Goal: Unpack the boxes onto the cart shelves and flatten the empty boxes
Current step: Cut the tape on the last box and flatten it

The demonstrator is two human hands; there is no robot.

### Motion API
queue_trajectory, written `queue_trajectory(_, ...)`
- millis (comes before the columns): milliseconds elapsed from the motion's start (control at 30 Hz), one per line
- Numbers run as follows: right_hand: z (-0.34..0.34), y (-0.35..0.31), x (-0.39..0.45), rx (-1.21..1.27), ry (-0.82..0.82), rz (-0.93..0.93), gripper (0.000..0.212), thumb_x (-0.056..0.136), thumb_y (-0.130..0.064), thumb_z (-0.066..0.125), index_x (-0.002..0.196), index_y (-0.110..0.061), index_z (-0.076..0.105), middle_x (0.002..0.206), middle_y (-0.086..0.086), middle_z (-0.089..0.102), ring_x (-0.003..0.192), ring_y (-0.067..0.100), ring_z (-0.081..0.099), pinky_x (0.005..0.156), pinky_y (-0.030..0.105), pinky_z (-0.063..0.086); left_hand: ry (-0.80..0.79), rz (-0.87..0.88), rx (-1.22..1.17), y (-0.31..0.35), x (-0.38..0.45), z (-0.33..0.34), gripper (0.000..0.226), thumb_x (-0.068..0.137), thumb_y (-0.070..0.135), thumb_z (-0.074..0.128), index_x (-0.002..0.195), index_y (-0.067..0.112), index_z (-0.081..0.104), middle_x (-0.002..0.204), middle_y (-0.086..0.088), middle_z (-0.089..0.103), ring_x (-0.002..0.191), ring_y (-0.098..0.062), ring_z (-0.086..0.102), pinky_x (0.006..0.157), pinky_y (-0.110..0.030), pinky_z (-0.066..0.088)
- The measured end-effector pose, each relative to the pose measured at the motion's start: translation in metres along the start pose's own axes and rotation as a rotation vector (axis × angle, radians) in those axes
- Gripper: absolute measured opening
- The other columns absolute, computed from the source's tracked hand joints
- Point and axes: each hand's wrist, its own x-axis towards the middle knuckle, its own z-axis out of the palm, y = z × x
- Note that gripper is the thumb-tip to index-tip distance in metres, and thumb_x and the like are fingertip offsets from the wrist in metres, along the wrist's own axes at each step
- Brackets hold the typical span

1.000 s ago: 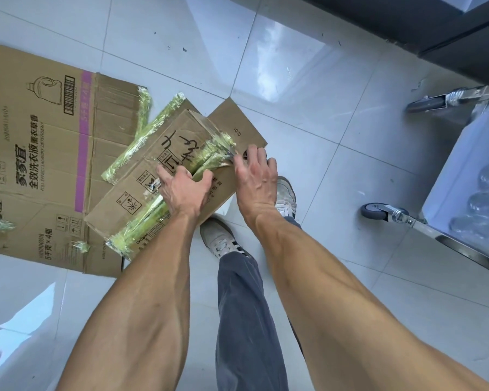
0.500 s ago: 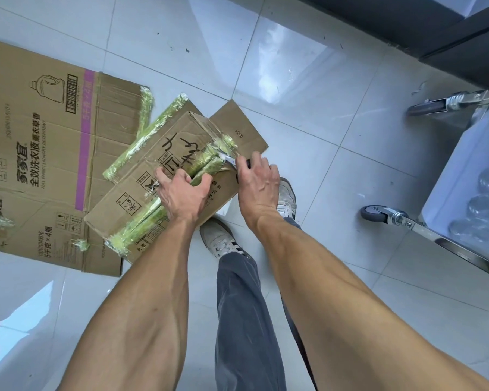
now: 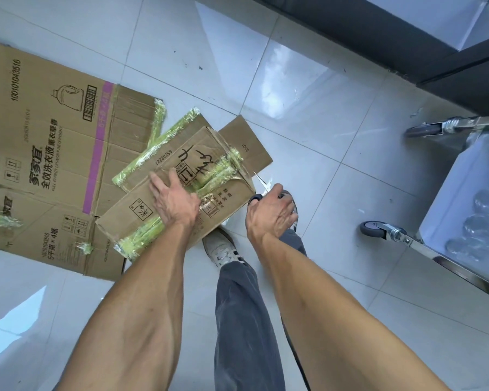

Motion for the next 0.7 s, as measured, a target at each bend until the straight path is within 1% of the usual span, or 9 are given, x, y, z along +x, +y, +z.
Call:
queue_trajectory(100, 0.007, 0.004, 0.011, 0.035, -0.045, 0.03, 0.035, 0.089, -0.029, 0.053, 0.117, -0.011, 0.044, 0.108, 0.017, 0.059, 0.103, 0.034, 0.055, 0.089, 0.043, 0.04, -0.061, -0.091, 0.028, -0.01, 0.027, -0.006, 0.104, 0.08, 0.027, 0.078, 0.157, 0.018, 0.008, 0.162, -0.023, 0.004, 0.148, -0.042, 0.007, 0.117, -0.06, 0.015)
queue_trajectory(133, 0.012, 0.004, 0.011, 0.073, -0.093, 0.05, 0.036, 0.09, -0.03, 0.053, 0.118, -0.01, 0.043, 0.107, 0.017, 0.061, 0.101, 0.034, 0.058, 0.089, 0.043, 0.043, -0.07, -0.088, 0.061, -0.012, 0.033, -0.005, 0.106, 0.078, 0.034, 0.08, 0.156, 0.016, 0.01, 0.16, -0.024, 0.014, 0.146, -0.042, 0.014, 0.117, -0.059, 0.019)
queue_trajectory(200, 0.023, 0.001, 0.002, 0.173, -0.234, 0.125, 0.038, 0.093, -0.031, 0.052, 0.122, -0.01, 0.041, 0.105, 0.016, 0.063, 0.1, 0.035, 0.061, 0.087, 0.042, 0.048, -0.046, -0.049, 0.168, -0.014, 0.041, -0.003, 0.102, 0.07, 0.049, 0.083, 0.147, 0.011, 0.03, 0.142, -0.024, 0.039, 0.131, -0.04, 0.035, 0.109, -0.055, 0.033)
queue_trajectory(267, 0.034, -0.005, -0.017, 0.279, -0.365, 0.243, 0.04, 0.096, -0.032, 0.051, 0.126, -0.009, 0.04, 0.112, 0.018, 0.063, 0.105, 0.036, 0.061, 0.086, 0.04, 0.049, -0.006, -0.007, 0.236, -0.016, 0.043, -0.005, 0.094, 0.059, 0.059, 0.084, 0.13, 0.012, 0.045, 0.129, -0.019, 0.047, 0.121, -0.036, 0.04, 0.103, -0.05, 0.035)
queue_trajectory(367, 0.048, -0.013, -0.049, 0.358, -0.438, 0.366, 0.041, 0.098, -0.031, 0.05, 0.128, -0.006, 0.041, 0.12, 0.02, 0.061, 0.11, 0.036, 0.06, 0.082, 0.037, 0.045, -0.012, 0.023, 0.108, -0.023, 0.029, -0.007, 0.082, 0.057, 0.06, 0.084, 0.112, 0.013, 0.047, 0.115, -0.012, 0.053, 0.109, -0.028, 0.046, 0.093, -0.042, 0.041)
queue_trajectory(433, 0.05, -0.015, -0.06, 0.359, -0.357, 0.354, 0.042, 0.097, -0.03, 0.052, 0.131, -0.009, 0.041, 0.122, 0.019, 0.058, 0.112, 0.034, 0.057, 0.083, 0.036, 0.044, -0.02, 0.032, -0.026, -0.021, 0.01, -0.004, 0.074, 0.062, 0.058, 0.082, 0.106, 0.014, 0.041, 0.094, -0.003, 0.056, 0.086, -0.018, 0.05, 0.074, -0.033, 0.046)
queue_trajectory(467, 0.049, -0.017, -0.062, 0.342, -0.291, 0.311, 0.043, 0.096, -0.029, 0.053, 0.132, -0.012, 0.041, 0.124, 0.017, 0.055, 0.115, 0.033, 0.054, 0.088, 0.038, 0.044, 0.001, 0.03, -0.064, -0.019, 0.002, -0.004, 0.07, 0.065, 0.056, 0.081, 0.103, 0.015, 0.039, 0.09, -0.002, 0.057, 0.081, -0.016, 0.05, 0.071, -0.032, 0.046)
queue_trajectory(567, 0.04, -0.022, -0.062, 0.285, -0.134, 0.124, 0.045, 0.094, -0.027, 0.053, 0.135, -0.016, 0.039, 0.128, 0.014, 0.048, 0.12, 0.03, 0.046, 0.099, 0.043, 0.041, 0.104, -0.072, -0.177, -0.012, -0.015, -0.006, 0.062, 0.074, 0.049, 0.08, 0.107, 0.015, 0.041, 0.104, -0.005, 0.06, 0.096, -0.02, 0.055, 0.082, -0.033, 0.045)
queue_trajectory(700, 0.019, -0.032, -0.055, 0.244, 0.015, -0.024, 0.046, 0.091, -0.026, 0.051, 0.135, -0.015, 0.041, 0.128, 0.016, 0.049, 0.119, 0.034, 0.045, 0.099, 0.046, 0.035, 0.222, -0.405, -0.306, -0.012, -0.017, -0.034, 0.066, 0.08, 0.055, 0.071, 0.12, 0.012, 0.04, 0.12, -0.012, 0.061, 0.11, -0.032, 0.058, 0.075, -0.04, 0.041)
